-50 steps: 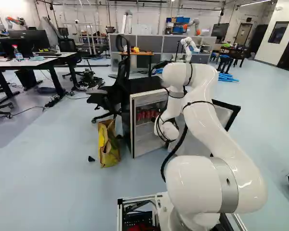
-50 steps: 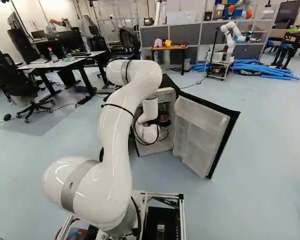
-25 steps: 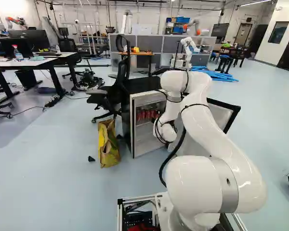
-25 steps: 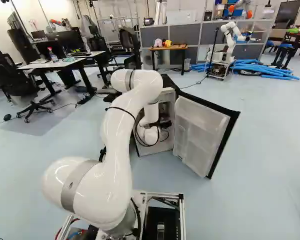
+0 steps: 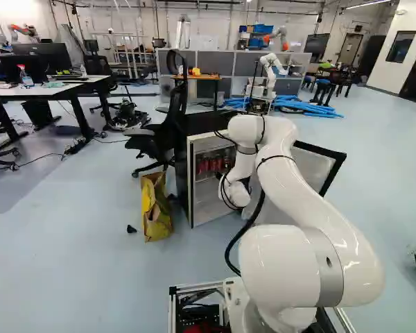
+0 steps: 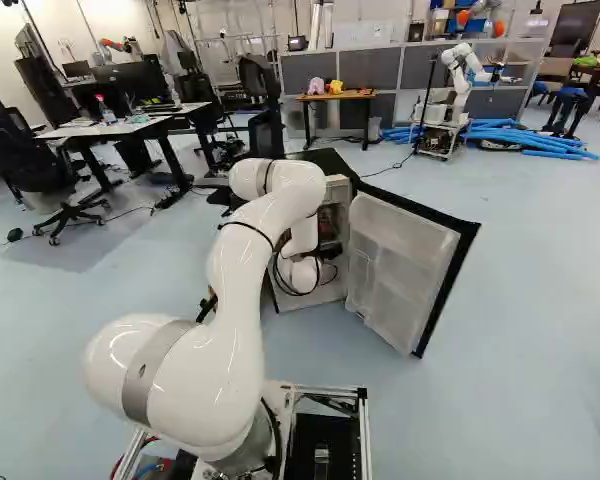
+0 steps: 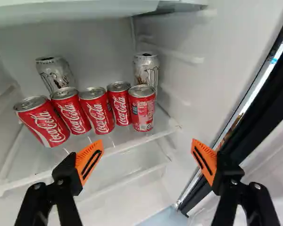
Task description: Grab a drink from the fridge
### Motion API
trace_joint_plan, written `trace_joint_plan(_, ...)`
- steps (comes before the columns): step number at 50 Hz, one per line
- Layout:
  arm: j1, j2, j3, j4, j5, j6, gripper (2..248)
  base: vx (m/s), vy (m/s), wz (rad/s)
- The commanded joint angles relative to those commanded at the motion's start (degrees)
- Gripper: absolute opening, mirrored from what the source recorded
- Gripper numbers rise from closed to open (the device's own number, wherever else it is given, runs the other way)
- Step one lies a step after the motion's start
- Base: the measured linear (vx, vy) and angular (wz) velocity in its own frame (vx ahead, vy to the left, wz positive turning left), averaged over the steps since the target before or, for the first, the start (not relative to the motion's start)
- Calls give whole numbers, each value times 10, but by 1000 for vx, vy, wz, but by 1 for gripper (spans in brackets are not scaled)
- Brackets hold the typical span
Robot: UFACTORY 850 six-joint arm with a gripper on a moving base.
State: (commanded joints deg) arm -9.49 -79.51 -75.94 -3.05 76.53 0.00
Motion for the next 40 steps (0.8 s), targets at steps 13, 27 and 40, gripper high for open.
trace_joint_plan(13,2,-24,-41,0,7,0,247,0,0,0)
trace_joint_plan(27,4,-43,-77,0,7,0,247,0,0,0)
trace_joint_plan(40,4,-43,-77,0,7,0,247,0,0,0)
